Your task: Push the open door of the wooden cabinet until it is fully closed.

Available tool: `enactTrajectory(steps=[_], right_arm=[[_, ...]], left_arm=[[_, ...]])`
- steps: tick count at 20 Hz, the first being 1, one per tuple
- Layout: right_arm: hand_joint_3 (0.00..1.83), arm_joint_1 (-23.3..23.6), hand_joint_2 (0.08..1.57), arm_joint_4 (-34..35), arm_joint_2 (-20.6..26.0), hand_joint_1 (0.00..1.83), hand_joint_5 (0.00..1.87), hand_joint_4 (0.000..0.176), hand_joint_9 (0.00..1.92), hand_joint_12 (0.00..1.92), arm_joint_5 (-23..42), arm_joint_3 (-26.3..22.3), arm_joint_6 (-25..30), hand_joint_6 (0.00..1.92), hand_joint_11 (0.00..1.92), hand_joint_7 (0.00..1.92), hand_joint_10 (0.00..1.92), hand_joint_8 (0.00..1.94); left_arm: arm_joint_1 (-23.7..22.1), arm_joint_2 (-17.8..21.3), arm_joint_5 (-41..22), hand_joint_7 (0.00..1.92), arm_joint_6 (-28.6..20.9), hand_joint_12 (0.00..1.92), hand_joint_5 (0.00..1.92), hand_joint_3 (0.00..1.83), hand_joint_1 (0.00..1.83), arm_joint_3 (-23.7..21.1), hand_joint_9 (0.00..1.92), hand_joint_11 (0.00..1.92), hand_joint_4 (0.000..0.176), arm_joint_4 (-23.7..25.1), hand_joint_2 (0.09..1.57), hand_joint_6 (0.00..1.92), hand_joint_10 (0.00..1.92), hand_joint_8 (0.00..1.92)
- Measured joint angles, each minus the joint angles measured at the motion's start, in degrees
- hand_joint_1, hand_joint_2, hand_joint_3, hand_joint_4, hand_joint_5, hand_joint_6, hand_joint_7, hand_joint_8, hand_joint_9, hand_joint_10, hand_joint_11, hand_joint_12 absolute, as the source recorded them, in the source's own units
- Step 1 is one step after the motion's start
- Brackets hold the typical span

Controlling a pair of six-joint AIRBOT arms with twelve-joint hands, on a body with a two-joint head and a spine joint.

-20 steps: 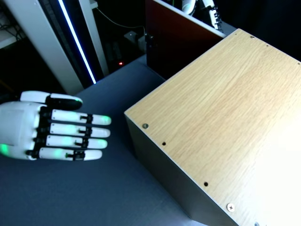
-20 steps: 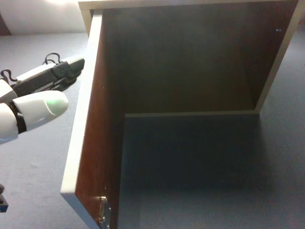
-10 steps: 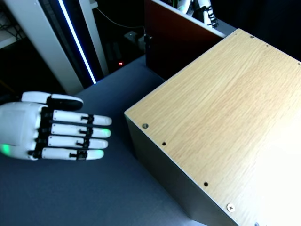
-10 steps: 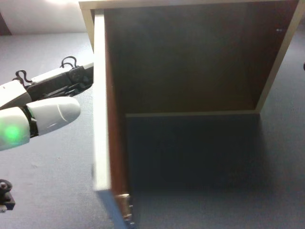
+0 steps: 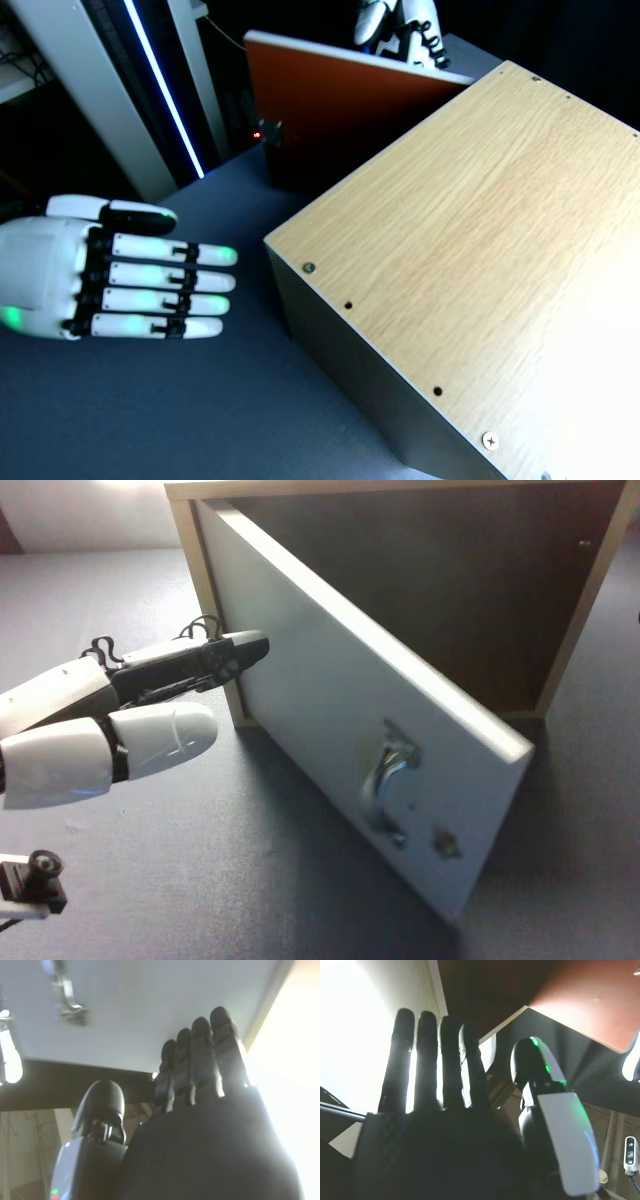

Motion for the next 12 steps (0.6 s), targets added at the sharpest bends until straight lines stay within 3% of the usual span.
enactTrajectory(steps=[12], right_arm=[[0.00,0.0,1.41,0.0,-0.2,0.41,0.37,0.000,0.38,0.38,-0.1,0.3,0.0,0.00,0.23,0.36,0.00,0.00]], left_arm=[[-5.9,-5.6,4.3,0.14,0.0,0.01,0.13,0.01,0.00,3.4,0.13,0.13,0.000,2.9,1.53,0.00,0.00,0.00]])
